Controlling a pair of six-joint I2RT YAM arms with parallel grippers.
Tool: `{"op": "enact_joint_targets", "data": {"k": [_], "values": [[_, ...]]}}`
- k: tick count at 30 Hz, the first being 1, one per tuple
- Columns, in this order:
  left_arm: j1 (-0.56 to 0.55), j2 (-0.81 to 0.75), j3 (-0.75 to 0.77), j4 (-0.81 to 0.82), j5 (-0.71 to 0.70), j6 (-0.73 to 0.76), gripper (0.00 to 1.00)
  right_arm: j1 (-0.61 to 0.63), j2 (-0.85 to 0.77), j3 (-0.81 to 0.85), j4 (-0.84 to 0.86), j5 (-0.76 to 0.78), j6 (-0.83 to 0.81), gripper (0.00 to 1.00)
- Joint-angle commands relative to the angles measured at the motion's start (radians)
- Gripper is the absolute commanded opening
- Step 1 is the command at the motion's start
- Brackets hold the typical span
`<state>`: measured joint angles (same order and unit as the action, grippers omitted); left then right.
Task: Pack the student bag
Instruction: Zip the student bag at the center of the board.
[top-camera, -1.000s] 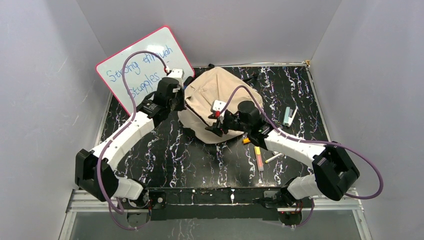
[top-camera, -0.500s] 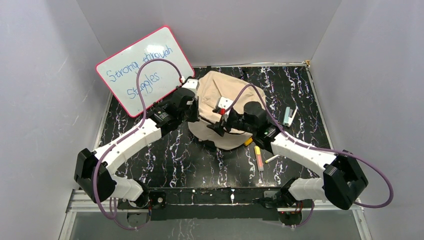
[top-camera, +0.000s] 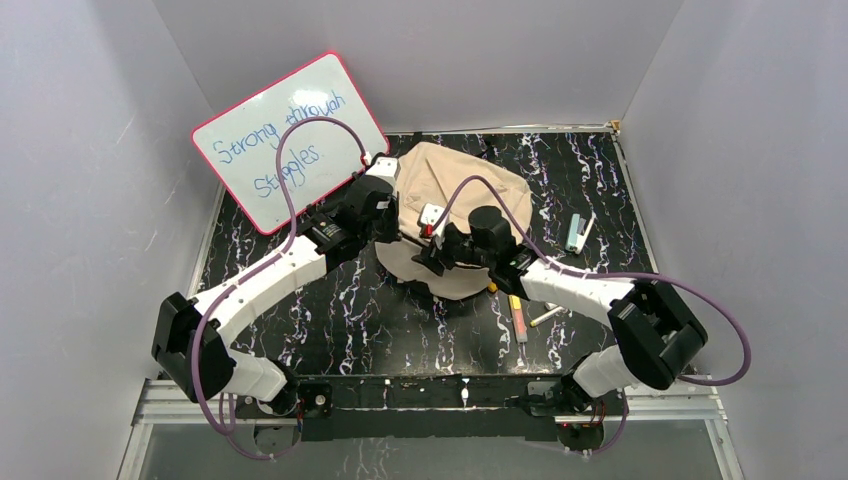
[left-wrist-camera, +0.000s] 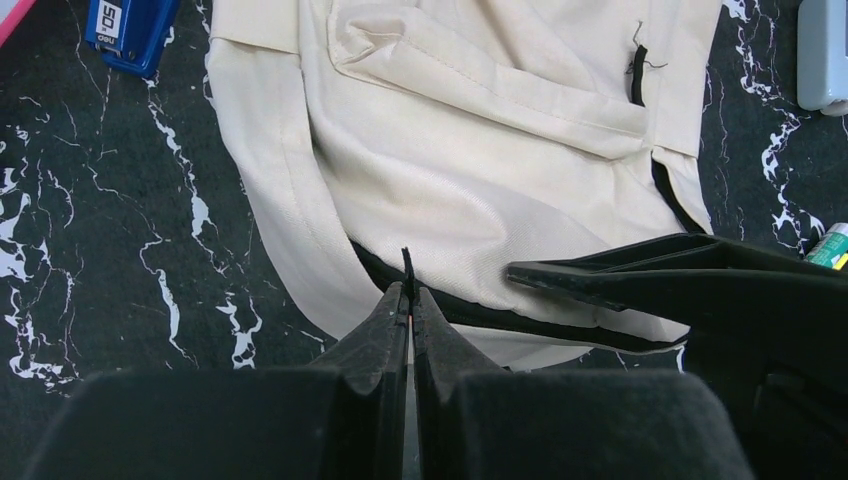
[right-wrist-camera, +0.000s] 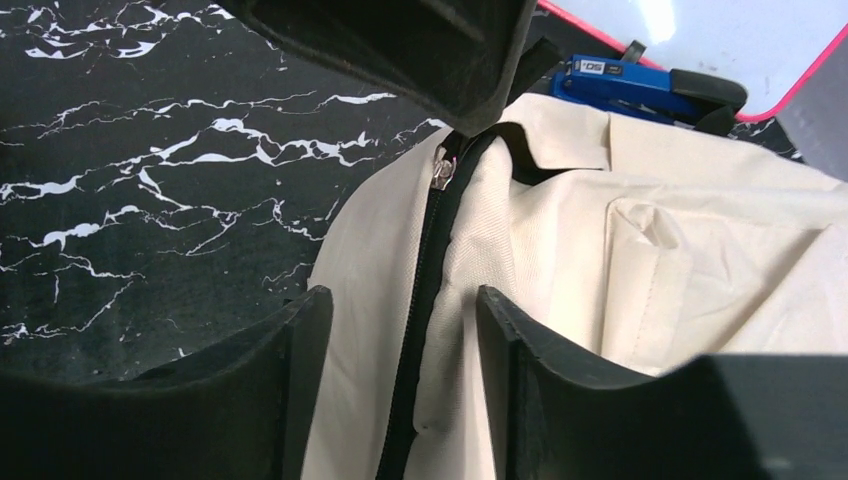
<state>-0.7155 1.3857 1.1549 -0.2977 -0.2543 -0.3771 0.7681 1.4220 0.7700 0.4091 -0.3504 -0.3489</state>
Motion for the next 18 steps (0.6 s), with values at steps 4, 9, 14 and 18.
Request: {"op": "enact_joint_targets", "data": {"k": [4,9,14,18], "values": [[0.007,-0.007,0.02,0.039,-0.053,0.028,0.0,0.012,0.042,0.062,0.061,-0.021,-0.033,0.38],[0.061,0.035,0.05,0.031,-0.032,0.053,0.0,0.013,0.034,0.058,0.033,-0.035,-0.029,0.02],[0.142,0.084,0.089,0.032,0.003,0.088,0.0,0.02,0.003,0.009,0.039,-0.074,-0.038,0.0],[0.21,0.138,0.119,0.033,0.028,0.107,0.0,0.024,-0.016,-0.003,0.011,-0.099,-0.055,0.0]]}}
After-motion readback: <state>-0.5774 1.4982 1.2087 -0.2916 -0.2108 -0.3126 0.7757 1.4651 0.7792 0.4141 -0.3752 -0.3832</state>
